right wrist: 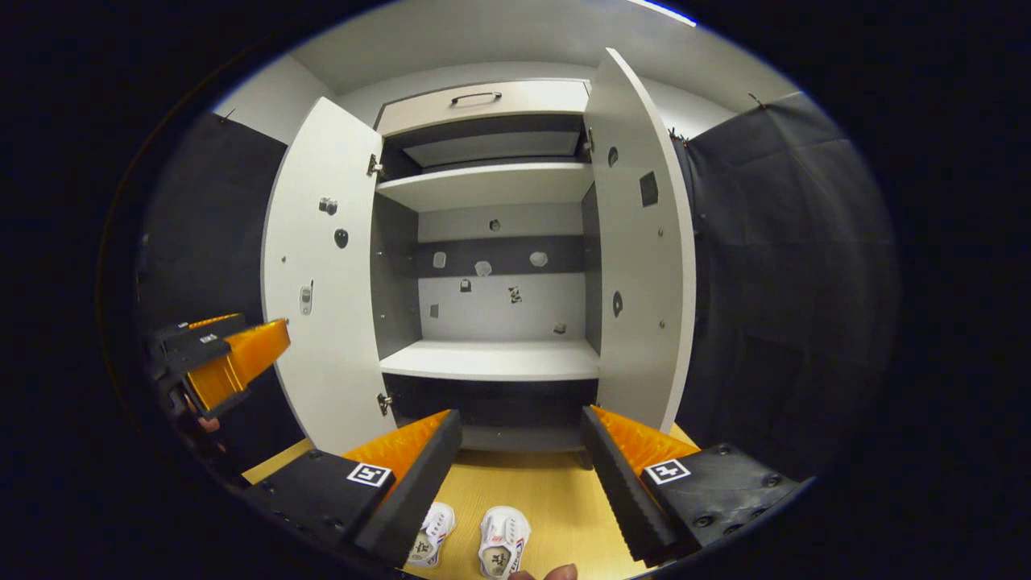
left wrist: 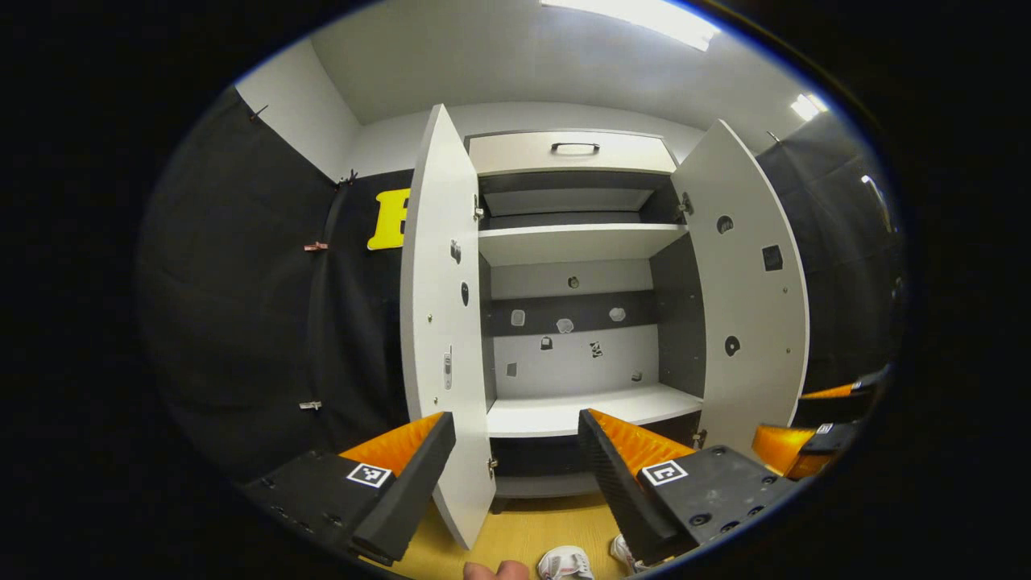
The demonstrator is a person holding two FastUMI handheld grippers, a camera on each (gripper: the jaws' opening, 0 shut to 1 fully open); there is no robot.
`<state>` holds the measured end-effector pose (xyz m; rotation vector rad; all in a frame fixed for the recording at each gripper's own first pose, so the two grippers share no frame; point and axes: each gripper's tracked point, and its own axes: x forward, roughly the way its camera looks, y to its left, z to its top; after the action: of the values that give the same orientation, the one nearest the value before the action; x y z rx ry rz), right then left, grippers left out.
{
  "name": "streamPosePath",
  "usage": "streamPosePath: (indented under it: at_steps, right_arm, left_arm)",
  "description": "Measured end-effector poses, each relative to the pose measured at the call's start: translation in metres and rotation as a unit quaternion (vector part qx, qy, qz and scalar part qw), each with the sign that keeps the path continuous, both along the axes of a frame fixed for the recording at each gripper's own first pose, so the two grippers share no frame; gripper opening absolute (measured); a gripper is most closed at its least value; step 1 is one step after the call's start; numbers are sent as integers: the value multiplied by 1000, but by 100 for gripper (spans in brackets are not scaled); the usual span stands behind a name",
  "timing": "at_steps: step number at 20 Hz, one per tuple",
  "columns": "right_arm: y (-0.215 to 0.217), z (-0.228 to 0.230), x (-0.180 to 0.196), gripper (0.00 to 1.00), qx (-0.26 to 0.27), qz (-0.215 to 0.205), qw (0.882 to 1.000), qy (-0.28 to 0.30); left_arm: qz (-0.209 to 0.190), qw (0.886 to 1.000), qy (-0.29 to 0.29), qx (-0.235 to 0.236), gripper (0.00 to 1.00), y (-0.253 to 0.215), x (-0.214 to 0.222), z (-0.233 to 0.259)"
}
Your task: Grab one shoe with the right hand and put it into the shoe cabinet, grab the other shoe with the left hand and put it into the shoe cabinet; then close the right door with the right hand and the left door with the left hand.
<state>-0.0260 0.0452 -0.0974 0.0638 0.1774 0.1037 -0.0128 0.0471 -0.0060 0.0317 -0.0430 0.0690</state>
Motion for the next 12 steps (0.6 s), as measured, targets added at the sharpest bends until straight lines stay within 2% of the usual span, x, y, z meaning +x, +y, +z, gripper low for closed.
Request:
streamPosePath:
  at_steps: [6,10,12]
  right_arm:
    - [27,-115,-25,99,23,26,994,102]
    - [38,-193,-46,99,36,31,983,176]
    - [42,-225,-49,94,38,35,978,204]
  left_arm:
    - [23,1000,4,13,96,20,-1,-16]
    - [31,999,14,13,96,24,-4,-30]
    - [29,999,22,13,97,23,-5,-39]
